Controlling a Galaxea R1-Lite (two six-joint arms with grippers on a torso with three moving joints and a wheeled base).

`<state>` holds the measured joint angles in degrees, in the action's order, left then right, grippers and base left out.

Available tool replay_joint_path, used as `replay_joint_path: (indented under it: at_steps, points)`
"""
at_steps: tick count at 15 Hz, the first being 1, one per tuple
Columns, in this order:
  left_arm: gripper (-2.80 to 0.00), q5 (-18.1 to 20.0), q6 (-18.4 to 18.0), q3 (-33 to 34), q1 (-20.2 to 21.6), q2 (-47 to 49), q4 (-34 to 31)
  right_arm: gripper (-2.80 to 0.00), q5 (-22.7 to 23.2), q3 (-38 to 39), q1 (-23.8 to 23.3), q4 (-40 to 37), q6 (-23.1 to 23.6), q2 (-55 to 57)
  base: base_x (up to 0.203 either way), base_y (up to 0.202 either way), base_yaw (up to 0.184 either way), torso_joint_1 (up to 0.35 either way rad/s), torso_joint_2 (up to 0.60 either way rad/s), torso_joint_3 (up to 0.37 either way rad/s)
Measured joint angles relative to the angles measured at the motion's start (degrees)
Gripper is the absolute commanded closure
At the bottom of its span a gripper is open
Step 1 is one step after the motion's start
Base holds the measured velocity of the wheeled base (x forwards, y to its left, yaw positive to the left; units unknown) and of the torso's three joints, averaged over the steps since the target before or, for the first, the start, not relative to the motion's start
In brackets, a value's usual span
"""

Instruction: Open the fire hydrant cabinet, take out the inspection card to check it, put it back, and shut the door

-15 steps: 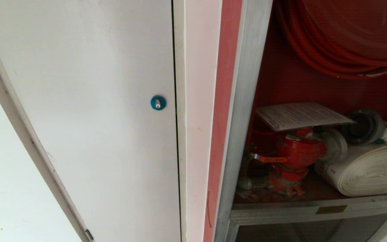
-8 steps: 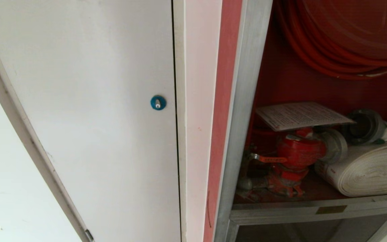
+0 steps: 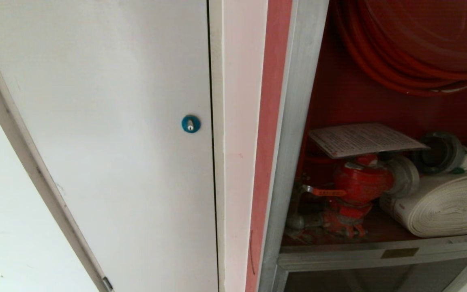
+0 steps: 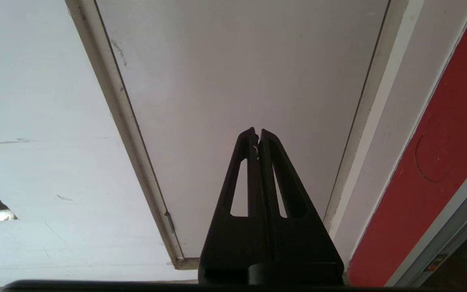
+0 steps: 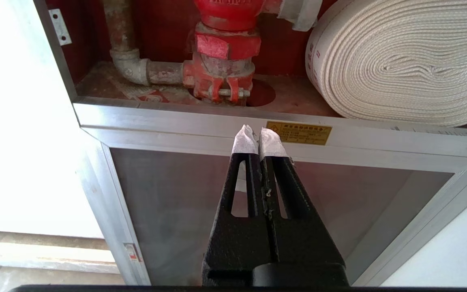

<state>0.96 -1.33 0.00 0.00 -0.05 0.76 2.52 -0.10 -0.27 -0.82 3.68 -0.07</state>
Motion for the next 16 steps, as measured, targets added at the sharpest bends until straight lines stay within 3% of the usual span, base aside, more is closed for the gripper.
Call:
replay_joint_path:
  at_steps: [10, 16]
  points:
    - [0.00, 0.0, 0.0, 0.0, 0.0, 0.0, 0.0, 0.00, 0.0, 0.0, 0.0, 0.0, 0.0, 0.0, 0.000, 0.000, 0.000, 0.000, 0.00, 0.000]
    - [0.00, 0.0, 0.0, 0.0, 0.0, 0.0, 0.0, 0.00, 0.0, 0.0, 0.0, 0.0, 0.0, 0.0, -0.174, 0.000, 0.002, 0.002, 0.00, 0.002]
